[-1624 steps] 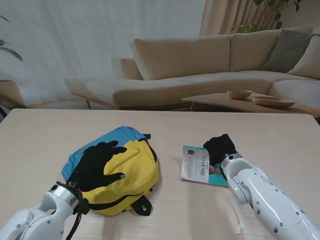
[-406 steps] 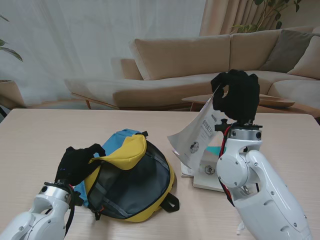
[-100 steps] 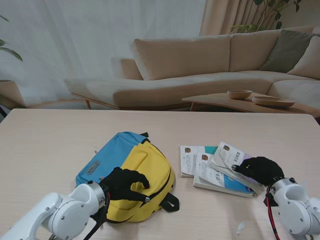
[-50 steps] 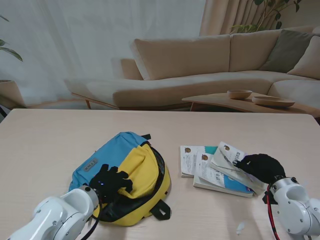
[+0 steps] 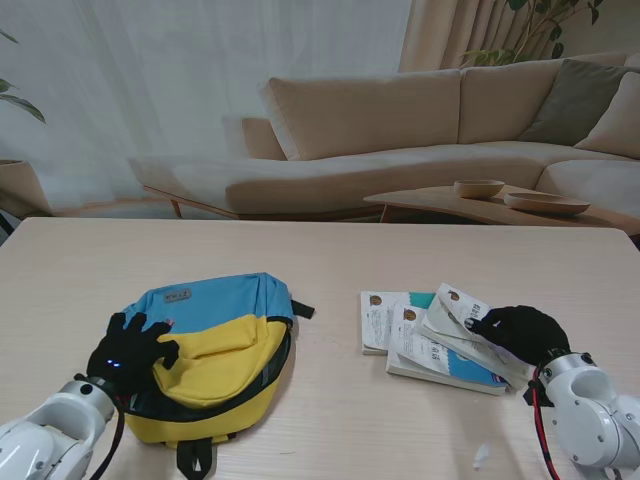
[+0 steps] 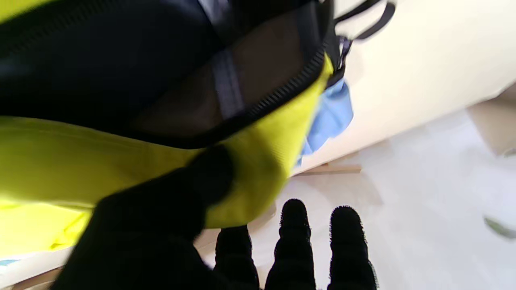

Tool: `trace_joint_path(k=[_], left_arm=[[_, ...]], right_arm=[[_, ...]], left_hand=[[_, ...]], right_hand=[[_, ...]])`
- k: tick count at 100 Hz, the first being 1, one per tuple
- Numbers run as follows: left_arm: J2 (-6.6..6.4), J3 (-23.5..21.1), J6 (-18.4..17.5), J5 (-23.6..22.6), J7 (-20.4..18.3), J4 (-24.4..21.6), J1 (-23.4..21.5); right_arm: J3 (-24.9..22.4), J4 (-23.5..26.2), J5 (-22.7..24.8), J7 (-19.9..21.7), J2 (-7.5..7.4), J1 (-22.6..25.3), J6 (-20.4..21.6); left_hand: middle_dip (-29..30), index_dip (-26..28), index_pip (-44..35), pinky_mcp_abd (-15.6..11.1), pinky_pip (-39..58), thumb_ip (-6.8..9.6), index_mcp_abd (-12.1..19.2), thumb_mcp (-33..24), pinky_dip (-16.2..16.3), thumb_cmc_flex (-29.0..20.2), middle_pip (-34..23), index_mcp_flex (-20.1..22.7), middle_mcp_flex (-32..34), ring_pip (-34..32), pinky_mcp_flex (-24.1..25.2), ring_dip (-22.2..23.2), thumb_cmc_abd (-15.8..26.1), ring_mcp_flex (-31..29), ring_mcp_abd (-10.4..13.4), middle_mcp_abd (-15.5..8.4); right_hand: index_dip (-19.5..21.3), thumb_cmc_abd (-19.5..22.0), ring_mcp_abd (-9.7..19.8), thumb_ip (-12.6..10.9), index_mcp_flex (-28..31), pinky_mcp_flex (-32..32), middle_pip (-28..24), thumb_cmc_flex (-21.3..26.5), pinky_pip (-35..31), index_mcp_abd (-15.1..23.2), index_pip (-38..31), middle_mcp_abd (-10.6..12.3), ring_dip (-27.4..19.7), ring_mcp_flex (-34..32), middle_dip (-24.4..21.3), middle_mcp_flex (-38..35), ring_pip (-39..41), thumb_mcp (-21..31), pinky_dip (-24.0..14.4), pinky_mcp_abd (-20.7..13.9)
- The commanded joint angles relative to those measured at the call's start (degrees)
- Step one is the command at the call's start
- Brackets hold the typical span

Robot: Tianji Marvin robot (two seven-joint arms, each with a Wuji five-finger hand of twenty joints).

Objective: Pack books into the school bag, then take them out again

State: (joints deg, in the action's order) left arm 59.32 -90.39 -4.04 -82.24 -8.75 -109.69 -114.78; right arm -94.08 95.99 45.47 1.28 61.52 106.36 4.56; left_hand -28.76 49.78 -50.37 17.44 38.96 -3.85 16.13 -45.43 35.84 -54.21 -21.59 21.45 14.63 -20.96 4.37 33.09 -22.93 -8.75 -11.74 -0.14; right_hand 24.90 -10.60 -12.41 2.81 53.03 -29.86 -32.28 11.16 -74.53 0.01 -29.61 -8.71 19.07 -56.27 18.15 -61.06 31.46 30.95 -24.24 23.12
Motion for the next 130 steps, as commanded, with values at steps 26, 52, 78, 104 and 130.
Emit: trace_joint_path(k=[26,52,78,104,130], left_arm=[[-0.42,-4.8,-8.8,15.9,-18.6,-13.3,-6.3],[-1.04,1.4,-2.6,11.5,-27.9,-13.0,-4.8],[-0.6,4.9,3.9,5.6,-25.2,-6.8,-1.3],[-1.4,6.4,1.4,11.7,-22.1,1.8,7.7],[-1.34,4.4,-0.6,9.8,-19.3,3.6,9.5]], right_arm=[[0.3,0.4,0.1,0.7,0.43,0.4,0.3],[0.5,0.4,-0.1,0.7,0.45,0.6,0.5],[0.5,0.6,0.2,-0.2,0.58,0.7,0.4],[0.8,0.7,0.3,-0.7,0.62,0.6,0.6],[0.9,0.8,-0.6,-0.9,0.73,0.5,1.5]], left_hand=[[2.6,-5.6,4.5,-0.2,-15.3,-0.38,-12.2,26.1,2.6,15.8,6.3,10.2,0.4,6.4,1.7,-2.6,1.8,4.3,0.0,3.4],[4.0,-9.5,6.7,-0.9,-18.5,0.75,-13.2,28.8,3.9,19.7,8.2,15.8,1.9,8.9,2.1,-3.0,5.0,4.3,0.1,3.3],[5.0,-23.0,22.7,-2.1,-20.2,1.64,-14.1,31.0,5.6,15.4,9.7,8.8,-2.5,9.5,1.9,-2.2,8.8,5.7,1.1,3.2],[5.8,-27.9,29.6,-3.0,-22.0,1.81,-13.3,31.7,6.7,16.3,12.8,-0.5,-5.7,12.0,2.3,-2.1,10.0,6.6,2.8,1.7],[3.7,-25.6,24.7,-3.0,-23.7,1.91,-13.1,31.8,8.2,17.8,13.9,-1.6,-6.1,12.5,2.2,-0.6,10.3,6.5,3.4,1.2]], right_hand=[[0.3,0.8,-0.1,-1.9,-1.7,0.9,-1.8,0.7,-2.1,-0.4,1.3,-0.7,0.7,1.1,0.8,1.9,1.5,-1.5,-1.1,1.0],[0.3,0.7,-0.1,-1.9,-1.9,1.2,-2.2,0.8,-2.1,-0.5,1.4,-0.7,0.8,1.4,1.0,2.2,1.9,-1.4,-1.3,1.0],[0.2,0.7,-0.2,-1.9,-2.1,1.3,-2.5,0.9,-2.1,-0.7,1.5,-0.7,0.9,1.6,1.1,2.3,2.1,-1.4,-1.4,1.0],[0.2,0.6,0.1,-2.0,-2.5,1.3,-2.8,1.0,-2.1,-0.7,1.7,-0.5,0.9,1.6,1.2,2.4,2.5,-1.4,-1.5,0.9],[-0.1,-0.1,0.2,-2.0,-3.4,1.8,-2.8,0.9,-1.8,-0.7,2.2,-0.4,0.9,2.3,1.3,3.2,2.3,-1.3,-1.5,0.8]])
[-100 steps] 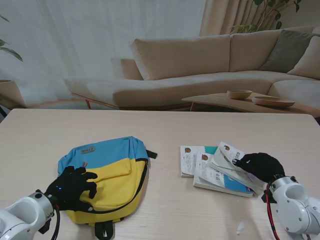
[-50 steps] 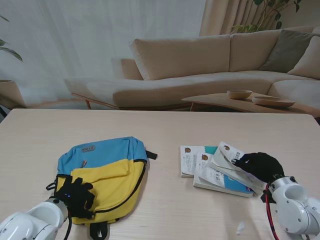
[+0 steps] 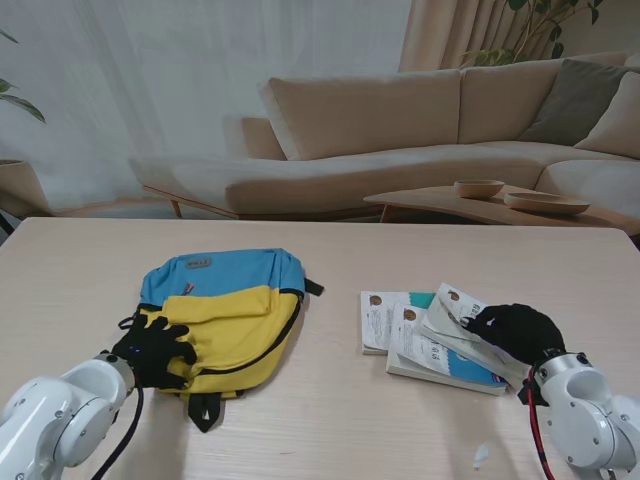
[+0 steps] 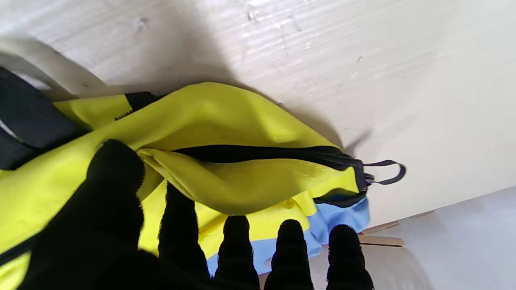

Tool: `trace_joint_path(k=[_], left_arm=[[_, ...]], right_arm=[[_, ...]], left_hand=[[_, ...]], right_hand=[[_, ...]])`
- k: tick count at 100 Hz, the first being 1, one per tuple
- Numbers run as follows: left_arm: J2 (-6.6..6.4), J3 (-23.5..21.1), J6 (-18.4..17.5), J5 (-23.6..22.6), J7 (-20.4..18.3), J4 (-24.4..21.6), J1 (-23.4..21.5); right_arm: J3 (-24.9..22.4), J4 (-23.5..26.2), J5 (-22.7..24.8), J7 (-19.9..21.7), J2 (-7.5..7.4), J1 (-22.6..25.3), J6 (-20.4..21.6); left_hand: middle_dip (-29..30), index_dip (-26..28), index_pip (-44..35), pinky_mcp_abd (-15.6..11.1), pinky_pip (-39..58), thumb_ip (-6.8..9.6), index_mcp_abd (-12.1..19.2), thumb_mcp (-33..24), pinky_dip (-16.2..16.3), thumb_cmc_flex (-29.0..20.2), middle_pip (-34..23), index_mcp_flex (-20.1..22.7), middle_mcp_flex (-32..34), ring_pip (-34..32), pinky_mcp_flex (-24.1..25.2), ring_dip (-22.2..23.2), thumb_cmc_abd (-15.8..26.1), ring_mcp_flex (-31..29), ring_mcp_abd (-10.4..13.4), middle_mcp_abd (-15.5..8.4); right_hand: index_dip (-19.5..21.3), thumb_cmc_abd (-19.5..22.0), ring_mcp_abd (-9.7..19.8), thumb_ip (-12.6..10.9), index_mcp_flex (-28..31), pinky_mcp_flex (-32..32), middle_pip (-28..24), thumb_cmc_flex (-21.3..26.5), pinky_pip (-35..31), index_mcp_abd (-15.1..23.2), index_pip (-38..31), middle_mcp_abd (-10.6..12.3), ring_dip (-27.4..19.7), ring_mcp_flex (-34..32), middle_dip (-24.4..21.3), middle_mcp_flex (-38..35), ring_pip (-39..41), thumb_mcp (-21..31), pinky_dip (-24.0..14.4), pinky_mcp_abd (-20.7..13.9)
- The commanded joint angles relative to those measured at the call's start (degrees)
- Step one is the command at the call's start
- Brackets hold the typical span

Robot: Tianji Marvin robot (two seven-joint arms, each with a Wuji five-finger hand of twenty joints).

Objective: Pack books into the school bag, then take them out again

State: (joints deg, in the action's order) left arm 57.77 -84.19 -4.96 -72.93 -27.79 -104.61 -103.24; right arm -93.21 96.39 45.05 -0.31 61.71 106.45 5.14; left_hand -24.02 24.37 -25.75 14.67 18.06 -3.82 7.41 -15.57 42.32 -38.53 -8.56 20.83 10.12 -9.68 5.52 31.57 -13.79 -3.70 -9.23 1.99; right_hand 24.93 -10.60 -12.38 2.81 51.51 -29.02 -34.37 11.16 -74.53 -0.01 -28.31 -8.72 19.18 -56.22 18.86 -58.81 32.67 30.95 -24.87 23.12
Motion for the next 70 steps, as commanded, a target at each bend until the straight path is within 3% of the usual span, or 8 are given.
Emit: trace_joint_path(k=[1,10,21,41,52,70], left_arm=[[0.25,-2.1,0.2,0.3,-0.1,-1.8,-2.3],[0.63,-5.0,-0.2,0.1,0.4,-5.9,-5.7],[1.08,-8.4,-1.6,3.7,1.7,-11.3,-10.2],[1.94,-11.2,-5.2,12.3,8.1,-17.1,-14.9],[2.29,-8.7,-6.1,19.0,11.9,-16.2,-13.2],[3.2,1.3,-3.7,26.8,19.6,-9.7,-5.0]], right_arm=[[0.0,0.4,-0.2,0.6,0.55,0.5,0.9],[-0.3,1.2,-1.1,0.2,0.72,0.7,1.6],[-0.7,2.7,-2.1,-0.2,0.91,1.2,3.1],[-1.1,7.3,-4.0,-2.1,1.53,3.2,5.4],[0.4,9.5,-4.3,-3.7,1.87,3.8,5.3],[6.0,12.9,-4.0,-5.5,2.15,4.1,1.3]], left_hand=[[-1.1,0.0,-0.1,-0.2,-2.8,1.88,-4.5,2.0,1.7,2.1,0.9,-0.9,-1.6,1.2,1.0,0.9,1.2,1.5,0.9,-0.8],[-1.4,1.9,-2.3,0.1,-3.2,1.85,-5.8,2.4,1.8,2.3,0.5,1.0,-1.4,1.2,1.1,0.9,1.5,1.4,0.5,-0.4],[-1.7,4.0,-3.6,0.8,-2.5,1.78,-6.1,4.2,2.2,2.1,-1.6,1.6,-0.6,0.0,0.8,1.0,2.0,0.5,-0.3,0.3],[1.2,-0.2,5.1,3.5,0.3,2.47,-6.6,9.7,1.4,0.6,-1.5,-3.3,3.6,-1.7,-0.6,0.0,5.0,-2.9,-2.9,3.7],[2.8,-2.7,7.4,4.8,1.4,2.93,-7.1,11.3,0.4,-1.0,-0.6,-4.0,5.8,-1.6,-1.1,-1.0,6.4,-4.4,-4.4,4.7],[3.2,-4.1,7.9,4.5,0.3,3.39,-7.7,10.6,-1.7,-3.6,-1.0,-4.0,7.2,-0.3,0.0,-2.3,6.7,-3.3,-4.6,5.4]], right_hand=[[-0.1,-0.1,0.2,-2.0,-2.0,1.1,-0.8,1.0,-1.8,-0.7,0.9,-0.4,0.8,2.3,0.6,1.0,1.1,-1.2,-0.8,0.7],[-0.3,-0.7,0.3,-2.0,-3.5,2.2,-0.6,0.9,-1.2,-0.8,1.7,-0.3,0.6,3.8,0.6,2.4,0.5,-1.0,-0.7,0.7],[-0.9,-1.1,1.3,-1.9,-7.5,5.2,-0.5,0.5,0.7,-0.5,3.7,-0.1,0.3,7.6,0.6,6.6,-1.2,-0.3,-0.2,0.0],[-0.9,-1.4,1.7,-1.8,-10.5,7.0,-1.0,0.6,1.7,-0.1,4.6,0.1,0.3,10.6,0.5,9.8,-1.8,-0.1,0.0,-0.2],[-1.1,-1.7,2.1,-1.8,-12.6,8.7,-0.2,1.3,3.0,0.5,5.2,0.3,-0.1,12.7,0.1,11.9,-3.0,0.1,0.5,-0.5],[-1.1,-2.3,4.8,-2.2,-19.8,16.0,0.7,3.6,9.1,2.3,6.3,2.0,-1.8,22.5,-0.1,21.7,-8.3,0.1,3.1,-3.5]])
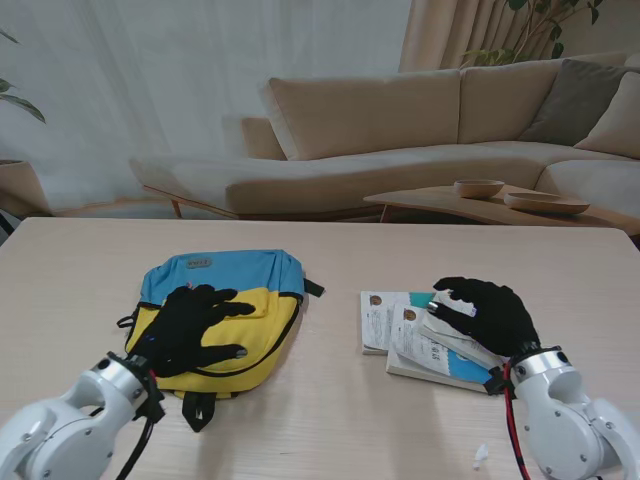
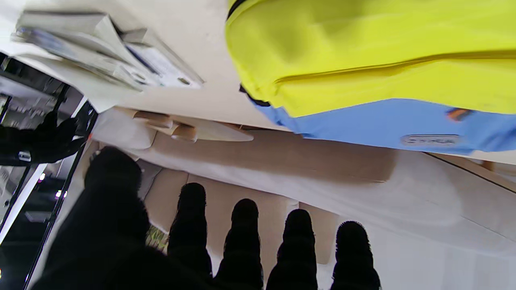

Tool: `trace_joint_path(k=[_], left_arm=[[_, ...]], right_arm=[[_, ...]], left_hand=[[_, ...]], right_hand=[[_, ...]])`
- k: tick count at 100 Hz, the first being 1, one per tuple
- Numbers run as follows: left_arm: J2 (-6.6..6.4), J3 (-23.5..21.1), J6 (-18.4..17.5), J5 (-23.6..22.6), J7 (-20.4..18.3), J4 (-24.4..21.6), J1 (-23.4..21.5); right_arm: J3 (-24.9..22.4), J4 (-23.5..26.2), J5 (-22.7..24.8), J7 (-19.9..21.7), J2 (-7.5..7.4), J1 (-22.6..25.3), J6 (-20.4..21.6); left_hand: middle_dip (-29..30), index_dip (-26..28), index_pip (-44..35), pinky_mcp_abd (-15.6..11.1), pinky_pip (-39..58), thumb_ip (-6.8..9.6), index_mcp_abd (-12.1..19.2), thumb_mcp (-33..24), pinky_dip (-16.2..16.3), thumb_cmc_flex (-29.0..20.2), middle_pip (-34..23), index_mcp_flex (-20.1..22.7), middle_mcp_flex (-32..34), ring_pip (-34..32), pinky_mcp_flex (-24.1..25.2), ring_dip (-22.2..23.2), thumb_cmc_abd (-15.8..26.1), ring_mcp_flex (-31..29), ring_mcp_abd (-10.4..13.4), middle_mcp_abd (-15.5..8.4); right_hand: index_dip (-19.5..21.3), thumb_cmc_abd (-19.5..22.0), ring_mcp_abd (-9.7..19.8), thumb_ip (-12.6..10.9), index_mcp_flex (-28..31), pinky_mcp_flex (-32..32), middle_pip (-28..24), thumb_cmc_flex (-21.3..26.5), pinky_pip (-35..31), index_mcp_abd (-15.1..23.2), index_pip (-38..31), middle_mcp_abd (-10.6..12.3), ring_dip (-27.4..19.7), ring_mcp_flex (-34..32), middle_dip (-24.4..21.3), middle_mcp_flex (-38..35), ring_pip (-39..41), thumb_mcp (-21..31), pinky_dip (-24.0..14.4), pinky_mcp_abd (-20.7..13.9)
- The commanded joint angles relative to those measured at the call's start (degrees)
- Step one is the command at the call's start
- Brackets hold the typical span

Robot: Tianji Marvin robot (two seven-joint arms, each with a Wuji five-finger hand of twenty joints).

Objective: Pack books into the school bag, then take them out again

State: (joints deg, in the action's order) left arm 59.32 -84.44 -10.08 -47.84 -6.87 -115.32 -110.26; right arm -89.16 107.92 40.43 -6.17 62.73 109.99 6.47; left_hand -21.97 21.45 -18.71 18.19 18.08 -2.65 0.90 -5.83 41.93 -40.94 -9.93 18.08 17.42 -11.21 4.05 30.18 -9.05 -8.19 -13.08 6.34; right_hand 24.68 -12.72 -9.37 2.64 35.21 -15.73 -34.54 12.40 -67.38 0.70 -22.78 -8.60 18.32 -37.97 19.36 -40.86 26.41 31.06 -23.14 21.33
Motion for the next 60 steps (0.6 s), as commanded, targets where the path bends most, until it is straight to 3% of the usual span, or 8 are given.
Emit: trace_joint_path(k=[1,7,19,28,37,42,51,60], left_arm=[[1.72,2.2,1.8,2.1,-1.0,1.3,2.5],[2.12,5.6,3.9,5.6,0.6,3.5,5.0],[2.73,10.5,7.7,10.7,2.1,6.4,7.8],[3.51,13.6,10.2,13.3,5.0,8.2,9.3],[4.5,16.2,11.6,15.0,9.1,10.5,10.7],[4.68,16.9,12.1,15.3,9.5,11.2,11.3],[4.53,17.7,13.2,15.0,8.9,11.9,11.6],[4.43,18.3,14.6,15.3,8.1,12.4,11.9]], right_arm=[[2.3,1.5,0.7,0.1,1.17,0.6,-0.3],[4.5,1.8,0.5,-1.3,1.42,0.5,-1.8],[8.0,1.2,-0.4,-4.4,1.95,0.6,-3.4],[10.2,0.0,-1.0,-6.0,2.17,1.0,-3.3],[11.3,-0.9,-1.1,-4.5,1.77,1.5,-2.6],[11.7,-1.4,-1.5,-2.9,1.48,1.6,-1.8],[12.4,-2.4,-3.3,-0.7,1.19,1.5,-0.7],[13.2,-4.2,-3.8,0.1,1.01,0.5,-0.2]], left_hand=[[1.1,-1.2,0.8,1.0,0.2,2.25,-1.3,0.8,-1.4,-1.3,0.4,-1.2,-0.2,1.3,1.6,-1.0,1.9,1.3,-0.8,1.0],[1.6,-1.9,0.6,0.4,-1.3,2.33,-1.4,-0.2,-3.0,-1.7,0.7,-1.8,-2.3,2.0,2.3,-1.8,1.7,2.6,-0.3,0.6],[2.6,-3.5,0.3,-1.5,-9.1,2.19,-1.3,-2.4,-6.5,-0.9,1.5,-5.0,-6.0,5.3,2.5,-4.5,1.4,6.3,1.6,-0.4],[3.6,-4.5,0.0,-2.3,-14.0,2.12,-0.5,-3.2,-12.2,-0.3,2.4,-6.6,-8.2,8.7,1.2,-7.0,1.2,7.0,2.3,-1.5],[4.2,-4.7,-0.8,-2.4,-15.5,2.09,0.1,-3.4,-15.5,-0.2,2.8,-6.5,-8.1,9.4,0.8,-8.9,0.5,6.9,2.3,-1.6],[4.5,-4.9,-1.5,-2.8,-15.9,1.98,0.3,-4.3,-17.2,0.2,2.9,-6.9,-8.3,9.4,0.5,-9.7,0.6,6.9,2.8,-2.1],[4.6,-5.0,-1.9,-3.0,-15.9,1.95,0.5,-4.7,-18.1,0.5,3.0,-7.1,-8.6,9.5,0.5,-10.2,0.7,6.9,3.4,-2.4],[4.8,-5.2,-1.9,-3.5,-16.0,1.9,0.6,-4.9,-19.4,0.8,4.1,-7.8,-9.0,9.9,0.4,-11.6,0.8,6.9,4.1,-2.7]], right_hand=[[-0.8,-0.2,1.9,-2.1,-3.9,3.0,0.8,2.5,2.5,1.7,0.6,2.0,-1.0,4.6,-0.6,4.3,-2.3,-0.1,1.7,-1.8],[-0.9,-0.7,2.9,-2.3,-7.0,6.4,1.7,3.9,5.6,2.2,0.8,2.6,-2.0,8.8,-0.9,8.9,-4.7,0.0,3.3,-2.8],[-1.4,-2.2,6.3,-3.6,-14.0,13.1,3.3,7.8,11.7,5.5,0.7,5.9,-4.0,17.7,-1.8,18.6,-8.9,0.5,7.0,-5.9],[-2.5,-3.4,9.3,-5.7,-18.6,17.2,4.1,10.5,16.2,8.9,-0.2,8.9,-5.4,23.2,-2.6,24.8,-11.3,1.3,10.5,-8.3],[-4.0,-3.0,12.1,-8.5,-23.2,20.2,5.7,11.5,20.1,12.5,-0.4,12.1,-7.0,27.9,-3.9,29.5,-13.4,1.7,13.7,-11.0],[-4.4,-2.8,13.1,-9.5,-24.5,21.2,7.7,11.7,21.1,13.8,-0.5,13.2,-7.4,29.2,-4.9,30.1,-14.0,1.6,14.8,-12.0],[-4.8,-2.7,14.0,-9.8,-25.5,21.5,9.7,11.1,22.6,14.5,-0.5,13.9,-7.9,30.2,-5.9,29.9,-14.6,1.1,16.0,-12.7],[-5.4,-2.3,14.5,-8.4,-27.3,21.5,11.9,7.7,25.2,14.4,0.4,14.2,-9.0,30.6,-6.7,29.9,-16.6,0.8,18.0,-13.6]])
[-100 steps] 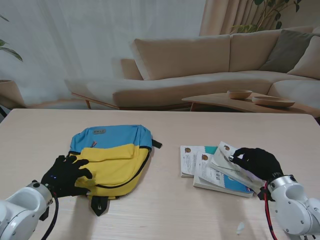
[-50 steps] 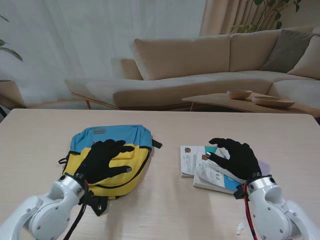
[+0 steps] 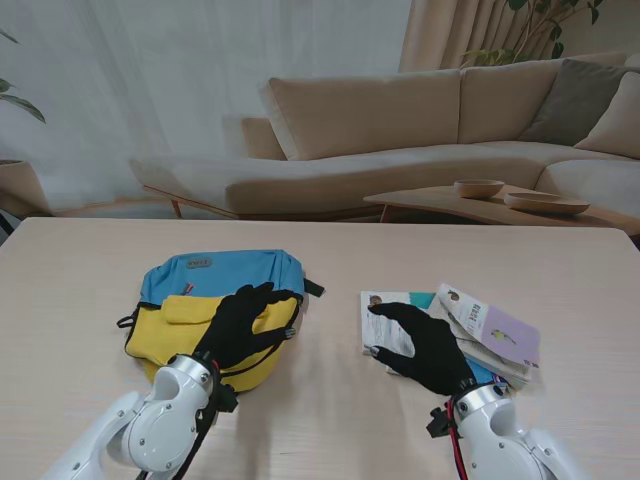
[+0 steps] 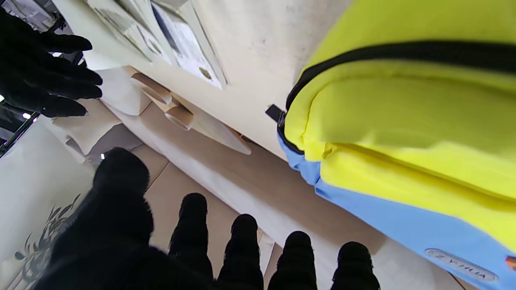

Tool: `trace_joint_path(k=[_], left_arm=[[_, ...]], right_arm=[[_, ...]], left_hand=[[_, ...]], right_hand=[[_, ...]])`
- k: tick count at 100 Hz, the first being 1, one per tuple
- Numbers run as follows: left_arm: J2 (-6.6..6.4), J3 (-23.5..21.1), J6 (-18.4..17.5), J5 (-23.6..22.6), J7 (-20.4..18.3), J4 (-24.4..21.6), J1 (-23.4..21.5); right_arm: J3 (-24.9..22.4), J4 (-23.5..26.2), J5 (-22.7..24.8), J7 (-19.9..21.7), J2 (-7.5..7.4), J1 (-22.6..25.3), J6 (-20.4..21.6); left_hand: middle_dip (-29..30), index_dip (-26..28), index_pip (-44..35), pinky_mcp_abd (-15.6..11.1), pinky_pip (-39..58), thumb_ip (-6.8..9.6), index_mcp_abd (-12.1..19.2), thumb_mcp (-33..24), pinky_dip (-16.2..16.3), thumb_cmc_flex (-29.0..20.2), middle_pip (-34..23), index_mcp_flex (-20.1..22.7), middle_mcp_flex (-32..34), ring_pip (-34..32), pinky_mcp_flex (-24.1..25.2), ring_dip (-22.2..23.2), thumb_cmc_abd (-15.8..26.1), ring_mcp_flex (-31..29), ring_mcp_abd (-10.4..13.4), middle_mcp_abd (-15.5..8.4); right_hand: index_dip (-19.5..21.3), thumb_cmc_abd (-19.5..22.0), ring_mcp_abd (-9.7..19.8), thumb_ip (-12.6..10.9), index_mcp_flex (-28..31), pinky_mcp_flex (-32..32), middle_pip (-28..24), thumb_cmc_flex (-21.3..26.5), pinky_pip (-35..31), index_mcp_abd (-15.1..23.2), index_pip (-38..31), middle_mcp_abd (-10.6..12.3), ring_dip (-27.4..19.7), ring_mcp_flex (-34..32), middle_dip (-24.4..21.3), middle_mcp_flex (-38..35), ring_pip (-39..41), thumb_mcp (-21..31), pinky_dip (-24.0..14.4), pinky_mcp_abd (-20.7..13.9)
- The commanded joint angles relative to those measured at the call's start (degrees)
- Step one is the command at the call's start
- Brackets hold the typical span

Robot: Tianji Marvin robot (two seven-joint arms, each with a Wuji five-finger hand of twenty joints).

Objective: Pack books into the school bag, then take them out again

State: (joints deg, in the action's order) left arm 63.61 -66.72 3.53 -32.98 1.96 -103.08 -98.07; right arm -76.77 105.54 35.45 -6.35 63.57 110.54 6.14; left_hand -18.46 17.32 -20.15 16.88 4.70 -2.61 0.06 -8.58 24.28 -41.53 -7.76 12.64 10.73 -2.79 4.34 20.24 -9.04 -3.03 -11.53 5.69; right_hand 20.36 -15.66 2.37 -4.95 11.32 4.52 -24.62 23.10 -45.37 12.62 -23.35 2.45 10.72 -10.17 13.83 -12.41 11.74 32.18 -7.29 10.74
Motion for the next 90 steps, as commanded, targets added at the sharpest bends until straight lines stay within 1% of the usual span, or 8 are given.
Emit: trace_joint_path(k=[1,12,19,27,32,45,59,90], left_arm=[[0.14,0.6,1.1,0.5,-0.8,0.2,-0.3],[0.2,1.2,2.0,1.2,-1.1,0.6,0.1],[0.3,1.4,1.3,1.5,-0.7,1.2,0.6],[0.73,2.1,0.4,3.6,0.3,2.1,1.5],[0.9,2.6,0.4,4.5,0.6,2.4,2.0],[1.18,4.5,2.0,4.6,1.3,3.2,3.0],[2.13,5.8,3.0,5.1,4.9,4.3,3.5],[2.57,5.4,2.0,7.1,6.0,4.3,3.1]], right_arm=[[0.9,-2.0,1.1,0.3,0.18,-0.1,0.2],[1.4,-3.6,-1.6,0.3,0.4,-1.2,0.9],[1.3,-4.4,-2.9,0.2,0.5,-1.6,2.9],[0.9,-5.3,-3.7,-0.3,0.62,-1.9,5.2],[0.5,-5.4,-5.1,0.8,0.53,-1.8,6.1],[0.1,-6.0,-6.9,2.9,0.26,-2.1,7.7],[1.0,-7.4,-8.6,2.2,0.53,-2.9,8.9],[1.7,-7.6,-10.5,2.5,0.63,-2.9,9.4]], left_hand=[[1.3,-1.1,-0.5,-2.2,-2.7,1.86,1.5,-2.1,-1.8,1.4,2.0,-2.3,-2.4,1.5,0.1,-1.7,0.8,1.7,2.5,-2.2],[2.7,-3.3,2.2,-2.4,-4.2,1.79,3.2,-0.1,-6.2,2.7,5.7,-3.9,-3.7,3.0,-0.2,-6.6,1.4,1.8,3.0,-3.3],[8.6,-8.8,12.5,-2.1,-5.6,2.42,6.2,4.9,-15.0,4.2,8.5,-3.7,-4.6,4.2,-0.5,-15.2,3.9,2.4,3.0,-5.2],[16.4,-10.2,20.8,-0.6,-6.6,3.04,8.3,7.9,-22.1,6.5,10.1,-4.5,-5.4,4.6,-0.2,-19.2,6.5,2.8,3.0,-6.7],[17.4,-11.2,22.2,-0.2,-6.8,3.5,8.2,8.4,-23.8,7.6,10.0,-4.7,-5.4,4.6,-0.2,-19.3,7.4,2.8,2.9,-7.4],[17.6,-13.0,22.8,-1.2,-6.7,3.98,6.1,8.3,-24.8,7.6,9.9,-4.9,-5.4,4.6,-0.3,-19.3,7.9,2.7,4.2,-7.6],[17.6,-13.5,22.2,-3.6,-6.6,4.36,5.2,7.4,-24.8,5.7,9.9,-4.6,-5.4,4.6,-0.7,-19.2,6.8,2.4,6.5,-7.5],[16.6,-11.6,21.1,-3.9,-6.3,4.21,5.3,6.4,-24.5,4.8,9.4,-4.6,-5.2,4.6,-0.8,-19.2,6.1,2.3,6.8,-7.0]], right_hand=[[-1.2,0.7,2.9,-0.5,-3.6,1.2,2.2,-3.4,3.6,2.4,1.1,3.2,-1.6,2.9,-1.2,1.4,-2.2,-0.3,2.4,-3.1],[-3.6,3.0,4.6,3.1,-5.6,0.9,10.0,-8.9,11.2,2.9,6.9,4.7,-3.4,3.6,-4.4,1.4,-7.6,-0.4,5.8,-5.5],[-4.4,4.9,6.3,4.7,-3.0,0.3,14.8,-13.7,18.7,3.0,22.3,6.3,-4.3,4.4,-6.2,1.6,-11.5,0.4,6.9,-7.2],[-6.0,7.3,6.5,5.2,-2.4,0.5,16.3,-18.7,24.0,2.7,26.1,7.5,-5.2,5.4,-6.8,1.8,-13.0,0.5,7.2,-6.3],[-12.7,10.1,6.4,5.3,-1.9,-0.3,20.1,-21.1,29.3,2.7,26.3,8.2,-6.9,5.7,-8.5,2.4,-13.1,-0.3,5.7,-5.2],[-17.2,10.7,5.7,4.4,-1.6,-1.3,21.8,-20.2,33.1,2.5,26.3,7.7,-8.5,5.7,-9.3,2.5,-13.4,-1.7,4.3,-4.5],[-17.3,8.4,6.6,4.3,-1.4,-1.6,21.5,-17.4,33.7,2.8,25.8,7.5,-8.2,5.5,-9.2,2.2,-13.3,-1.2,3.9,-5.7],[-16.1,8.0,7.2,4.2,-1.6,-2.1,20.4,-15.0,34.3,2.9,25.1,7.5,-7.5,5.4,-8.7,2.1,-13.2,-1.7,2.8,-7.0]])
